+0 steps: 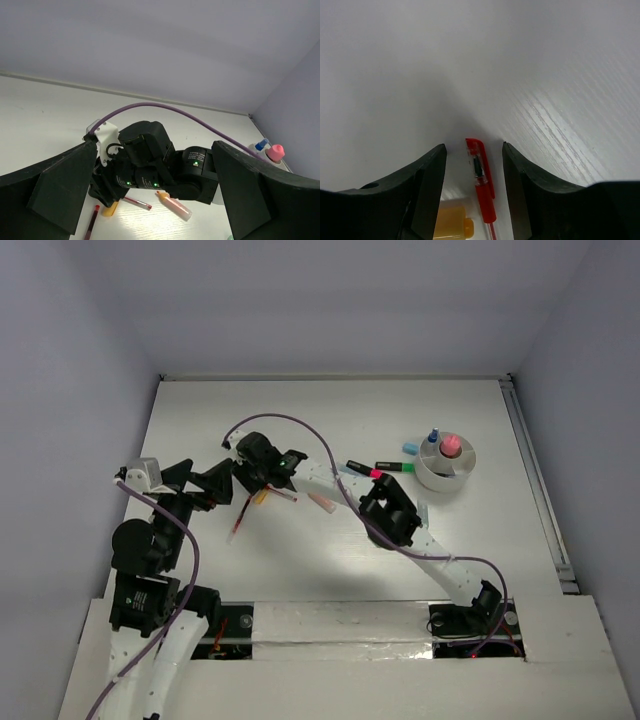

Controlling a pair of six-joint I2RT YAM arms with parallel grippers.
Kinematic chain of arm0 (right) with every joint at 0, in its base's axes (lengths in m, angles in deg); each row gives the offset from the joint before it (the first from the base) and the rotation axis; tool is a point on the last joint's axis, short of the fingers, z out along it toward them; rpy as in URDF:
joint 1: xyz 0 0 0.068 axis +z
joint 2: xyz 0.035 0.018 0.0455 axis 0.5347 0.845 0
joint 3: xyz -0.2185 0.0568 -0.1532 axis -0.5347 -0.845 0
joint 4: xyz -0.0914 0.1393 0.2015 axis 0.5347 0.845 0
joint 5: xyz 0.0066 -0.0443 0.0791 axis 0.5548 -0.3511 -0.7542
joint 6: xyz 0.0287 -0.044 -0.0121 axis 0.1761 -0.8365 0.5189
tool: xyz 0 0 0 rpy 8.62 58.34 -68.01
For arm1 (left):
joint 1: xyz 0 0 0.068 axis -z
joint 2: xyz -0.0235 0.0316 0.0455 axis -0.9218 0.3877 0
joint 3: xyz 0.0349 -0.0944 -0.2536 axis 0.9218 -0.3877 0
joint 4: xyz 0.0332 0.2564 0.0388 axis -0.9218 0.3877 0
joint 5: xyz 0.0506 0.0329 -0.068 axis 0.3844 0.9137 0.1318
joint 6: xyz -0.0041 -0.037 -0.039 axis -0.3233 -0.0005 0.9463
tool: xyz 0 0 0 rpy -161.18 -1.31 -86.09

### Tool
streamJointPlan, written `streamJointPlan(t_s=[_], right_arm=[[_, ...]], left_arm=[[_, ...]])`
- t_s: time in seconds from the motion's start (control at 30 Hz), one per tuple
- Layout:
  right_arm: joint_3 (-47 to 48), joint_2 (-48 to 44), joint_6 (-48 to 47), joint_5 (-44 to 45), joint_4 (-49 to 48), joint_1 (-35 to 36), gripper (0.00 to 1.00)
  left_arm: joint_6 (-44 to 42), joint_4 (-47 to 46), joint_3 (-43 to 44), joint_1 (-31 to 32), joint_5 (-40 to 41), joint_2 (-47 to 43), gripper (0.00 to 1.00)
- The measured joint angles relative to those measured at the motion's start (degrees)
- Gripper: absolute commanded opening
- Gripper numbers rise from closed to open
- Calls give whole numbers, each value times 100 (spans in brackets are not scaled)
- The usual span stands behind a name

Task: Sort the stationery into containers
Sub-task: Pick up the pen from the center of the board.

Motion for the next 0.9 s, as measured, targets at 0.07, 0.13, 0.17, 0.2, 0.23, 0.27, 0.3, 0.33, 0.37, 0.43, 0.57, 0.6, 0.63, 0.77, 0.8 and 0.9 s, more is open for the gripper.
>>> streamJointPlan(t_s=[0.07,0.13,0.17,0.2,0.23,0.27,0.3,0.33,0.37,0.43,0.57,0.6,0.63,0.77,0.8,0.9], right_arm=[[-7,0,-52,50,-2,-13,52],[-39,0,-83,68,-35,-24,45],[-52,0,-98,72,-66,-24,43],[-68,0,-101,76,-103,-24,40],[-85,0,-103,87,-136,-24,37],[-131,-11,-120,105,-203,-24,29],[-186,-28,-131,122,-269,-24,27],[-245,-50,-146,166,-330,-24,26],[-337,-87,-181,219,-428,-17,23],[-577,-192,-240,315,-621,-9,17],[-1016,-413,-356,485,-870,-26,6],[-1104,-461,-385,509,-920,-33,5],[-1185,-501,-409,529,-973,-42,5],[-1696,-756,-577,564,-1311,-90,0],[-1823,-820,-621,584,-1388,-101,0],[-2323,-1113,-684,654,-1700,-146,0]], left_arm=[[-2,0,0,0,-13,28,99],[0,2,0,0,-26,46,99],[0,0,0,0,-33,52,99],[0,0,0,0,-35,55,99],[0,0,0,0,-46,59,99],[-2,0,0,0,-50,63,99],[0,0,0,0,-52,68,99],[0,0,-2,0,-57,70,99],[0,0,0,0,-66,74,99],[0,0,0,0,-81,83,99],[-2,0,0,0,-94,120,99],[-2,0,0,0,-96,133,99],[-2,-2,0,0,-98,144,99],[-2,2,0,0,-116,186,99],[-2,0,0,0,-116,192,99],[-2,2,0,0,-118,212,99]])
